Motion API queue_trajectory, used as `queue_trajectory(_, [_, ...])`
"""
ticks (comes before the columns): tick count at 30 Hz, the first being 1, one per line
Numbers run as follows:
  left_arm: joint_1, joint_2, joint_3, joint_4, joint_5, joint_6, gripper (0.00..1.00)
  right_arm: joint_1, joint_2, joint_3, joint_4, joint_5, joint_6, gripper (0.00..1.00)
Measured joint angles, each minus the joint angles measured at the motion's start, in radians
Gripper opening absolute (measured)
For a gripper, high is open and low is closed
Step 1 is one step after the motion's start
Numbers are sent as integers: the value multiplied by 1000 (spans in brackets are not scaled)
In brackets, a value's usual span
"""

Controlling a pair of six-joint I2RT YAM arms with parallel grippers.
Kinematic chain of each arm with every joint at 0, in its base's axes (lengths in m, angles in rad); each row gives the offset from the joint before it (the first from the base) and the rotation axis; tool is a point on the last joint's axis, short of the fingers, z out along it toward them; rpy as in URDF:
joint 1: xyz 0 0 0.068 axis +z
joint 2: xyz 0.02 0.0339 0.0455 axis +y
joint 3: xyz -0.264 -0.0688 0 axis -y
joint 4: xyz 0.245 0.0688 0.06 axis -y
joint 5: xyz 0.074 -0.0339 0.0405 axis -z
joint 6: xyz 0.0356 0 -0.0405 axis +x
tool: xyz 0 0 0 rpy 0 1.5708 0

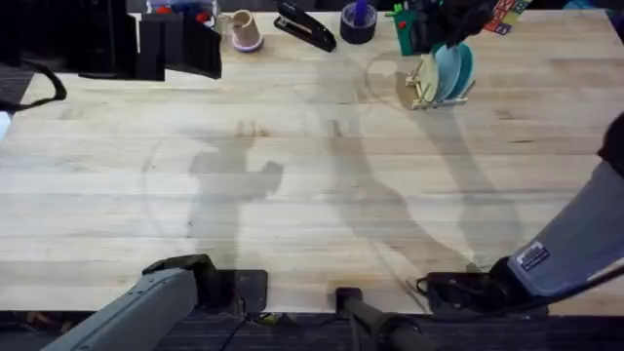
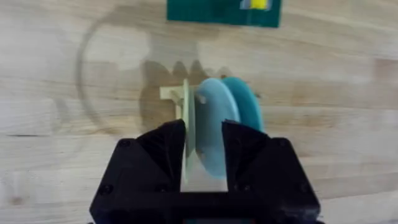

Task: Pick up the plates from the table one by one and place each into a slot on the dish rack.

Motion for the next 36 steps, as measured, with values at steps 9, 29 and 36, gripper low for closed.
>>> queue_trajectory(9, [0,0,0,-19,0,0,994,0,-103,10,-9,116,-10,430])
queue_trajectory(29, [0,0,0,-19,0,0,993,0,-433,14,-151,137,-24,878])
queue_trajectory(36, [0,0,0,-19,0,0,994,0,-515,16,-307,35,-24,918])
